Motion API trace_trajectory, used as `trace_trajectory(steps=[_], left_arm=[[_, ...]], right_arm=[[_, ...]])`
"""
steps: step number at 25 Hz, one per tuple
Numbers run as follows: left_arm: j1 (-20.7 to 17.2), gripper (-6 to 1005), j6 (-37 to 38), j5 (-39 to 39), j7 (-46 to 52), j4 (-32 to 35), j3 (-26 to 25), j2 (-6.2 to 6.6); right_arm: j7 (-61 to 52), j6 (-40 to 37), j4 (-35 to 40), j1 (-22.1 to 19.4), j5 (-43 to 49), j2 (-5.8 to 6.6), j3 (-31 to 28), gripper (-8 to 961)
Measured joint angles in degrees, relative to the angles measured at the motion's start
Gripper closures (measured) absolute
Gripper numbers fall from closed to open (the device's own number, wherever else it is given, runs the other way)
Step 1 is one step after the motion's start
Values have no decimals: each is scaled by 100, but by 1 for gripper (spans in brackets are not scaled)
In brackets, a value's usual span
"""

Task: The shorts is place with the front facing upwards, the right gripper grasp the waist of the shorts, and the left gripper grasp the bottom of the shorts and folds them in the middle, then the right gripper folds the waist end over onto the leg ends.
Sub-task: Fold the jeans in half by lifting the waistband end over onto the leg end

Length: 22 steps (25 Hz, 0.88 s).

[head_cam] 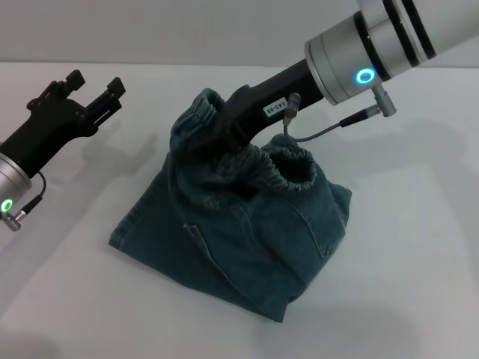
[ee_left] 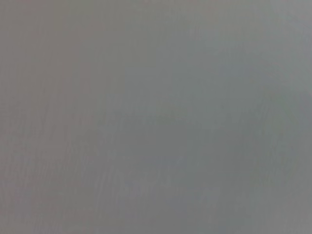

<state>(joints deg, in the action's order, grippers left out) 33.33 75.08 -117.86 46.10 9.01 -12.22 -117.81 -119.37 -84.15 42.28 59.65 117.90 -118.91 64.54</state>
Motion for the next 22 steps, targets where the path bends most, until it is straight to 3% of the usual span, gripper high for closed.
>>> trace_trajectory(steps=[9, 22], left_arm=[[19, 172, -105, 1, -90, -16, 0, -14], [-25, 172, -266, 14, -401, -240, 0, -21]], right_arm=[[137, 2, 110, -55, 26, 9, 661, 429], [1042, 126, 151, -21, -4, -13, 880, 429]])
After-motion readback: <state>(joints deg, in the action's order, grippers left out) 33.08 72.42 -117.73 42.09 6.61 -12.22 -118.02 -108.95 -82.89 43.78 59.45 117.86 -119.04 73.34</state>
